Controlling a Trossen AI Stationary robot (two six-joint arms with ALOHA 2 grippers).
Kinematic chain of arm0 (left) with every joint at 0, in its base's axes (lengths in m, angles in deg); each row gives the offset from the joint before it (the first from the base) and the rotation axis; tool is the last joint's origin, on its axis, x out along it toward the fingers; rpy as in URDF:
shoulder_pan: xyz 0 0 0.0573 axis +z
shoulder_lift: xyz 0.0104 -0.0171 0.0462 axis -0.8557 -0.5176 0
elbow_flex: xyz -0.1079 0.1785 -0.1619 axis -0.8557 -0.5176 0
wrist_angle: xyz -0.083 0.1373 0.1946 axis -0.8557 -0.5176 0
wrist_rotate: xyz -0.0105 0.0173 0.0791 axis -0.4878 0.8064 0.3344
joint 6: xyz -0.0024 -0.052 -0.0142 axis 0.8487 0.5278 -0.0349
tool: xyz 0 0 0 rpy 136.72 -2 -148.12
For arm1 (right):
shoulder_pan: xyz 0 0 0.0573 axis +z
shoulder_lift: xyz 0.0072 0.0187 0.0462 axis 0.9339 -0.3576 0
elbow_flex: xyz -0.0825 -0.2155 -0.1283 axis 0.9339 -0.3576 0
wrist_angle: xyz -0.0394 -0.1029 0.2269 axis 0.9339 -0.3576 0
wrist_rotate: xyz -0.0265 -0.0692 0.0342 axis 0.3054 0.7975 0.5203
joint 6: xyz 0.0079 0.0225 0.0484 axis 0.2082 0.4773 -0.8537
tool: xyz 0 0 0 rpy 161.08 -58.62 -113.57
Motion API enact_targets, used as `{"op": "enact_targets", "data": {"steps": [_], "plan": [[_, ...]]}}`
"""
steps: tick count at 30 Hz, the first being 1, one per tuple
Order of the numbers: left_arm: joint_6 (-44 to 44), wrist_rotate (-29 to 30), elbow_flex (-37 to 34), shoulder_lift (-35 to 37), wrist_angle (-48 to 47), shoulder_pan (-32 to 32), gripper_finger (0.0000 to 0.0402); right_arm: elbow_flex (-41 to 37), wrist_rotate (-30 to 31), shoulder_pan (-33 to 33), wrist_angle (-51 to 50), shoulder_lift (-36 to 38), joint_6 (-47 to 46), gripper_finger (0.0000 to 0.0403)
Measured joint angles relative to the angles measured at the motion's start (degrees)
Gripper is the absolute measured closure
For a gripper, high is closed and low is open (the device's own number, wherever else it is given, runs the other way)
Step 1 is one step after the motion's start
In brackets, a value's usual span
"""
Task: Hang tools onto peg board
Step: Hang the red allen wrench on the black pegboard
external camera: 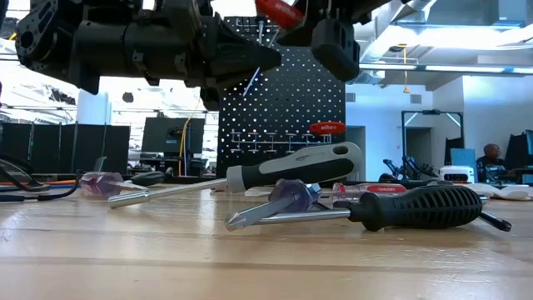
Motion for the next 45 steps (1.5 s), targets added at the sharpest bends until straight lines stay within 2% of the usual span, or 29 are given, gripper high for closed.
{"op": "enact_targets", "data": {"steps": [4, 8, 12, 15, 19, 23, 29, 35, 45], "plan": [[-0.2, 0.0, 0.1, 0.0, 0.1, 0.0, 0.0401, 0.1, 1.2, 0.0, -2.6, 1.0, -0.7, 0.0298], [-1.5, 0.1, 0.1, 0.0, -0.4, 0.0, 0.0397, 0.1, 1.1, 0.0, -3.4, 1.1, -0.8, 0.0306], [-3.7, 1.9, 0.0, 0.1, -4.4, 0.3, 0.0363, 0.1, 2.9, -0.6, -4.0, 1.2, 0.8, 0.0308], [-4.3, 5.5, -0.1, 2.5, -12.8, 0.7, 0.0324, 0.0, 4.0, -2.6, -7.0, 2.3, 1.9, 0.0308], [-1.8, 12.2, -0.1, 8.1, -28.7, 0.8, 0.0274, 0.0, 4.9, -7.2, -11.6, 4.4, 1.1, 0.0308], [2.2, 16.2, -0.1, 12.4, -37.3, 0.6, 0.025, 0.0, 4.9, -14.0, -13.5, 6.1, 1.1, 0.0308], [2.5, 16.8, -0.1, 12.3, -37.7, -0.4, 0.025, 0.0, 4.8, -24.9, -13.7, 6.2, 1.8, 0.0308], [2.5, 17.0, -0.1, 12.3, -37.6, -0.5, 0.0251, 0.0, 4.5, -32.9, -12.6, 6.2, 2.0, 0.0308], [2.4, 17.0, -0.1, 12.3, -37.6, -0.5, 0.0251, 0.0, 4.2, -37.5, -7.9, 6.0, 3.9, 0.0308]]}}
